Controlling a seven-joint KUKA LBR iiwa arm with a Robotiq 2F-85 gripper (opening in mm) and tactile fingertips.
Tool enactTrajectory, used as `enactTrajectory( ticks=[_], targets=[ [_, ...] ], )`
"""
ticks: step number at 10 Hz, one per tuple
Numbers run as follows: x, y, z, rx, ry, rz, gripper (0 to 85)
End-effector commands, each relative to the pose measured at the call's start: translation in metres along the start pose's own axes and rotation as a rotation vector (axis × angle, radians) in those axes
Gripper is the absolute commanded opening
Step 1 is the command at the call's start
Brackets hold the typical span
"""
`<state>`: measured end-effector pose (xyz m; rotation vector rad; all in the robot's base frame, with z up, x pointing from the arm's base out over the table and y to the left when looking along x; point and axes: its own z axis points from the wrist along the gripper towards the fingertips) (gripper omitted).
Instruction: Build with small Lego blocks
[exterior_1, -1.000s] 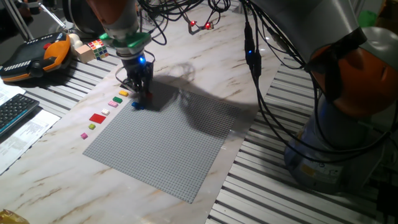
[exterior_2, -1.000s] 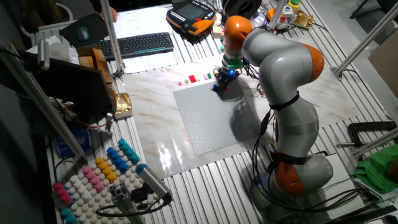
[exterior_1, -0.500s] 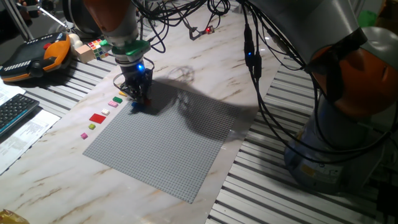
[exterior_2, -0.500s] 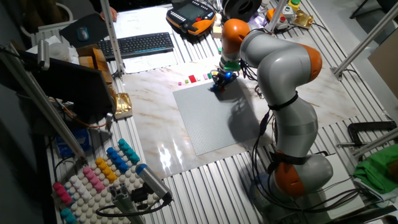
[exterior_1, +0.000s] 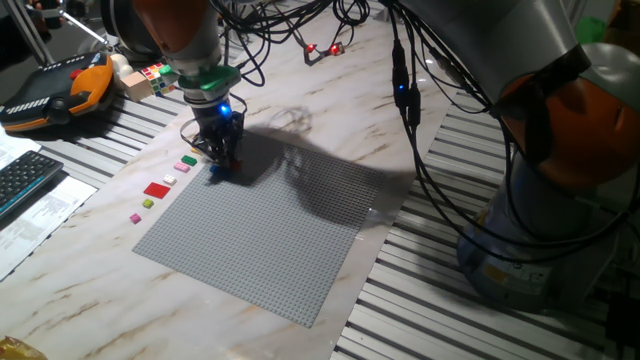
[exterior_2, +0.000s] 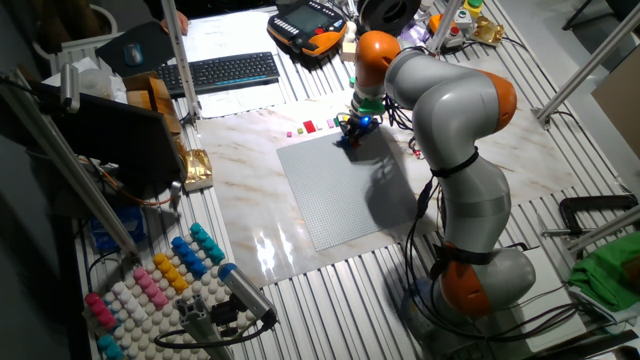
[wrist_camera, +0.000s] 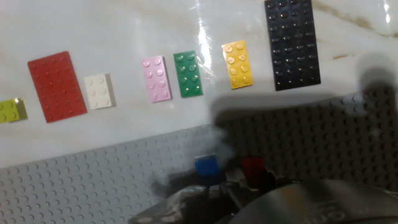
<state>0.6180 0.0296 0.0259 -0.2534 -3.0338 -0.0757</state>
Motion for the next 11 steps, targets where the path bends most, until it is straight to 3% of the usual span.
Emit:
enactTrajectory(
  ticks=[1,2,4,5,11],
  targets=[
    [-0.0001,-0.0001,0.0001,0.000,0.000,0.000,1.3],
    [-0.0001,-0.0001,0.0001,0.008,-0.005,-0.005,4.7],
    [-0.0001,0.0002,-0.0001,0.013,-0.005,0.000,25.7],
    [0.0000,0.0010,-0.0006,0.014,-0.006,0.002,28.7],
    [-0.0003,0.0011,-0.0016,0.016,-0.001,-0.024,21.7]
  ],
)
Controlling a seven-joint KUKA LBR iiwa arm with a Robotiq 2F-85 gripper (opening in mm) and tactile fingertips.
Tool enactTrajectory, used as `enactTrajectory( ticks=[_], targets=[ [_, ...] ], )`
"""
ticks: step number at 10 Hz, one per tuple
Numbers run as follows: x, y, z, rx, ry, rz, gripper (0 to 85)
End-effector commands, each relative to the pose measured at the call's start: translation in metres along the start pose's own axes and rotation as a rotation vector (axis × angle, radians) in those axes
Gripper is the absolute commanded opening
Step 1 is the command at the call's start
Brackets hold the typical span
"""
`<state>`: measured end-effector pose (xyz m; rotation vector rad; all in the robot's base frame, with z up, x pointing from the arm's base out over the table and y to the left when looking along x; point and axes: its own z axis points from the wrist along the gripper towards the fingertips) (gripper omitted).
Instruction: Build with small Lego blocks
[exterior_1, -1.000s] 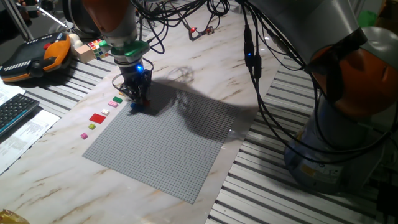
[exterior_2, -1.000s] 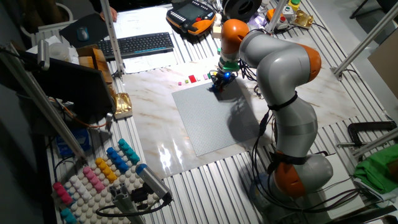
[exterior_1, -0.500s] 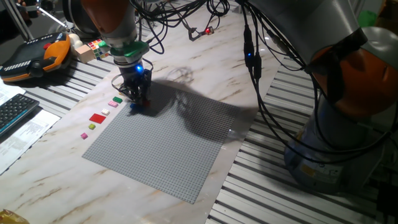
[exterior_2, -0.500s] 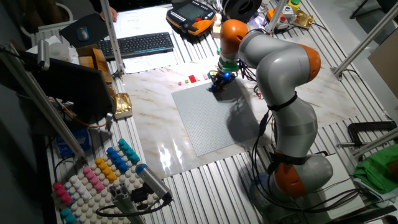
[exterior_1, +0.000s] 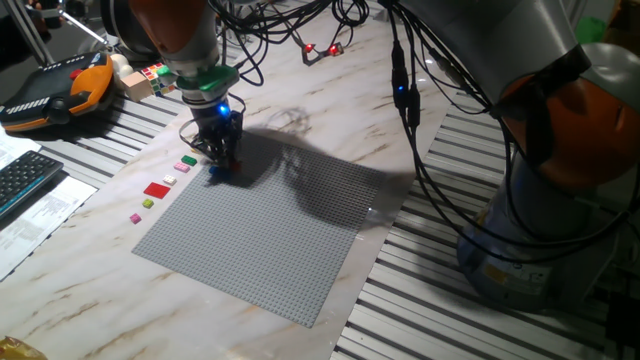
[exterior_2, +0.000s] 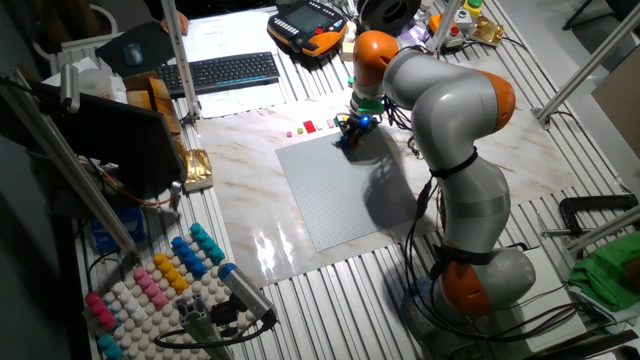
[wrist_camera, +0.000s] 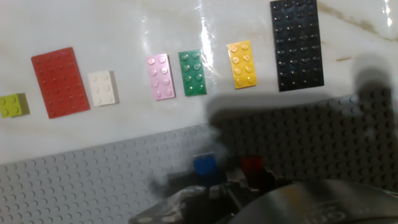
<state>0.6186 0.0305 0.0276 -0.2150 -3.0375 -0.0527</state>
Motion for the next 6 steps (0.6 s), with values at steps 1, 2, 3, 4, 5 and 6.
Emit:
enactTrajectory(
  ticks=[1,2,3,4,5,6],
  targets=[
    [0.0002,0.0006,-0.0003,-0.002,-0.004,-0.001,24.7],
    [0.0003,0.0016,-0.0009,-0.002,-0.004,-0.001,25.7],
    [0.0000,0.0015,-0.0013,-0.010,0.001,-0.007,15.7],
    [-0.0004,0.0015,-0.0015,-0.014,0.005,-0.009,12.3],
    [-0.0012,0.0013,-0.0019,-0.012,0.003,-0.013,15.3],
    [-0.0025,0.0010,-0.0027,-0.011,0.005,-0.016,15.3]
  ],
)
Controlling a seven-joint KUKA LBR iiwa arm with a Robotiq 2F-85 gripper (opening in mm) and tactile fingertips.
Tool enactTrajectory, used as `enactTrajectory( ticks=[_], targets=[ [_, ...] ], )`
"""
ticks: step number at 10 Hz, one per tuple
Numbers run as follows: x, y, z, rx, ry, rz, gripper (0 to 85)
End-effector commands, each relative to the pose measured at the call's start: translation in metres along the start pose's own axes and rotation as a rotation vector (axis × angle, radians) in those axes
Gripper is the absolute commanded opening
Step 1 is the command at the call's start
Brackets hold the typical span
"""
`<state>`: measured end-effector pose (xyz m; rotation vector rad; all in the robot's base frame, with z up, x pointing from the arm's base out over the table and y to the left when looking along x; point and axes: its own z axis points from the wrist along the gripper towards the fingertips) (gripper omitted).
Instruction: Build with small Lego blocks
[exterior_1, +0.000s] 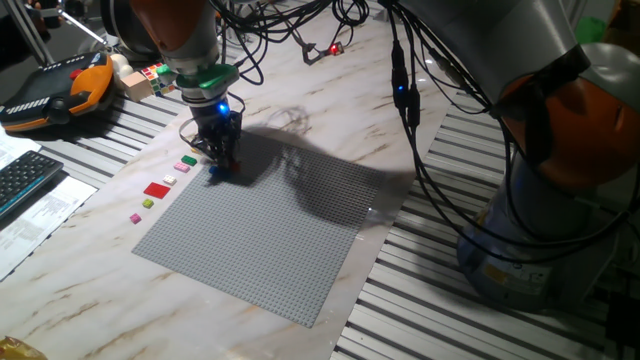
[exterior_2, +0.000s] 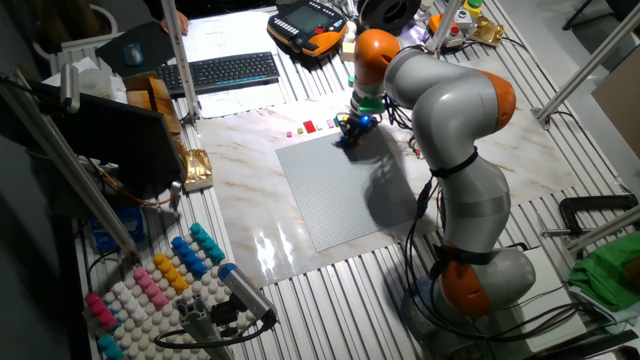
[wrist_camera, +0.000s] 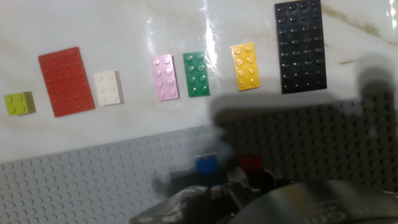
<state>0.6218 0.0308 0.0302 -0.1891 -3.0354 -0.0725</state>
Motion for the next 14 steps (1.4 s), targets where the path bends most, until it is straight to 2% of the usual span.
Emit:
enactTrajectory(
  ticks=[1,4,8,9,11,14],
  targets=[
    [-0.0006,-0.0001,-0.0002,-0.001,0.000,-0.001,15.3],
    [-0.0013,0.0013,0.0005,-0.013,0.002,-0.006,14.0],
    [-0.0032,-0.0001,0.0023,-0.009,-0.002,-0.015,16.0],
    [-0.0030,0.0000,0.0024,-0.011,-0.002,-0.015,18.0],
    [-0.0030,0.0001,0.0025,0.002,-0.003,-0.012,32.0],
    [-0.0042,-0.0004,0.0008,0.008,0.002,-0.024,36.7]
  ],
)
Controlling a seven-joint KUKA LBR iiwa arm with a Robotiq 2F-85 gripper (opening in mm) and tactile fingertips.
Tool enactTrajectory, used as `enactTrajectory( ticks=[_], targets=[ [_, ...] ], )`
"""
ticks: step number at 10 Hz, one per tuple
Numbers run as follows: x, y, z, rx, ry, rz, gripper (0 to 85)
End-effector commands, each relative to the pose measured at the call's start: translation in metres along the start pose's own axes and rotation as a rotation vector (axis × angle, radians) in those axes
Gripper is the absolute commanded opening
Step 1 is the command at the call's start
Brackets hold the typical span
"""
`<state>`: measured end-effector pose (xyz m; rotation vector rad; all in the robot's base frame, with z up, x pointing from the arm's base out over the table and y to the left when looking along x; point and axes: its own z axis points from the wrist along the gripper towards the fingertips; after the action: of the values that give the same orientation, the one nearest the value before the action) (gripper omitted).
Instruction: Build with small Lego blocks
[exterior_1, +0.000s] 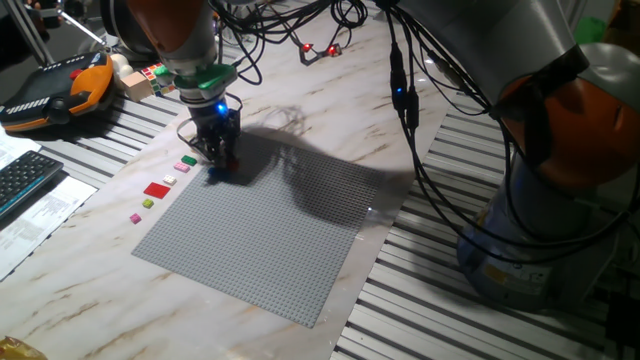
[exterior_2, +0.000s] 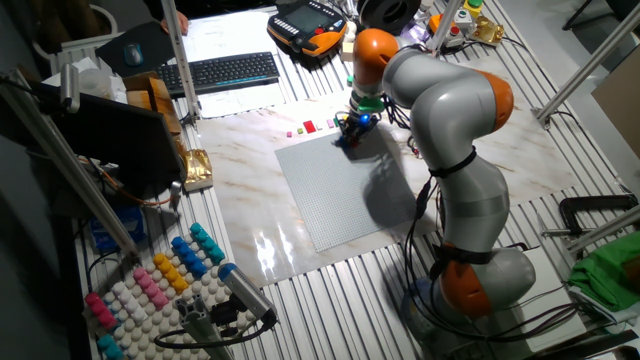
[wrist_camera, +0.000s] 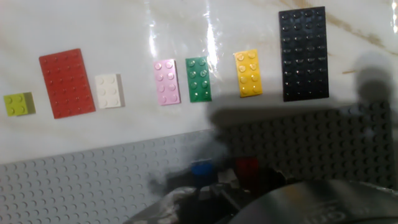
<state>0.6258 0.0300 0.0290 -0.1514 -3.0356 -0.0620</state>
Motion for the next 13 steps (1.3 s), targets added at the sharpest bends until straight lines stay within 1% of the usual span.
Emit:
enactTrajectory(
  ticks=[1,2,3,4,6,7,9,11,13],
  targets=[
    [-0.001,0.000,-0.002,0.001,0.005,-0.001,38.3],
    [0.000,-0.001,-0.005,0.003,0.011,0.000,38.7],
    [0.002,0.001,-0.007,0.003,0.014,0.006,36.3],
    [0.004,0.004,-0.010,0.006,0.021,0.008,26.7],
    [0.004,0.004,-0.010,0.006,0.027,-0.009,4.0],
    [0.004,0.003,-0.007,0.004,0.023,-0.013,0.7],
    [0.001,0.002,-0.002,0.001,0.011,-0.021,0.7],
    [-0.001,0.002,0.002,-0.005,0.005,-0.025,0.7],
    [0.002,0.002,0.002,-0.010,0.007,-0.024,0.7]
  ],
)
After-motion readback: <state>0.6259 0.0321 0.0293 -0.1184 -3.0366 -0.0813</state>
